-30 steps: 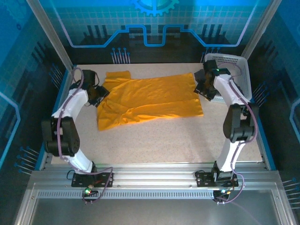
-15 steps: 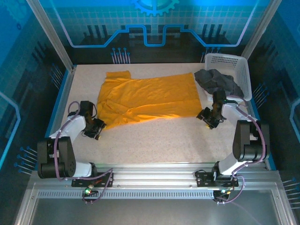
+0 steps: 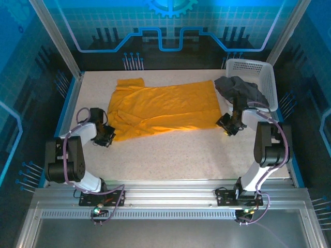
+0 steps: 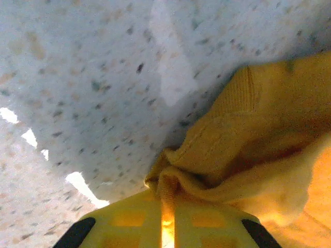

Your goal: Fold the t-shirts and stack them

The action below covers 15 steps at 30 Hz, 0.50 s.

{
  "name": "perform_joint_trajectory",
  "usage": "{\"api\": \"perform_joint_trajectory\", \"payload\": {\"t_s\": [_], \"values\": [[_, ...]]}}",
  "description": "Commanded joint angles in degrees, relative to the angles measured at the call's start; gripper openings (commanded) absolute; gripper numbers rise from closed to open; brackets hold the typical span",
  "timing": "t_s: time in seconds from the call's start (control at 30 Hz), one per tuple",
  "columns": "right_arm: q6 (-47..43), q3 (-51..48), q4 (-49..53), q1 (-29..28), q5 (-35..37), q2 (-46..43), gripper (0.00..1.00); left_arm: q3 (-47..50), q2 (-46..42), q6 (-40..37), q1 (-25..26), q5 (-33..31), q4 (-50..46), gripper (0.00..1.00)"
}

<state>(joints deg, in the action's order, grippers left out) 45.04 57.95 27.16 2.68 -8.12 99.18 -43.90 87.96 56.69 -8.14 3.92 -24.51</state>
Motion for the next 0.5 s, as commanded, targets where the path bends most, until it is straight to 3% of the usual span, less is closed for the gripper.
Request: {"api": "perform_joint_trajectory", "payload": {"t_s": [0.0,0.13,0.33,0.47], "values": [[0.3,2.7,-0.4,0.2,2.6,2.8,0.46,-2.5,1.1,-1.0,-0.7,-1.3,1.1,0.05],[0.2,4.6,0.1,-0.3,3.0,6.2,0.34,-4.2,0.7,-3.0,-1.1,-2.8,-1.3,0.00],[0.6,6.5,4.5,-2.7,8.2,7.0,0.03,-6.5,-2.5,-6.7,-1.4,-5.2,-6.9,0.00],[0.7,6.9,8.9,-4.8,12.2,2.8,0.00,-6.5,-6.0,-6.9,-1.6,-7.1,-12.5,0.00]]}}
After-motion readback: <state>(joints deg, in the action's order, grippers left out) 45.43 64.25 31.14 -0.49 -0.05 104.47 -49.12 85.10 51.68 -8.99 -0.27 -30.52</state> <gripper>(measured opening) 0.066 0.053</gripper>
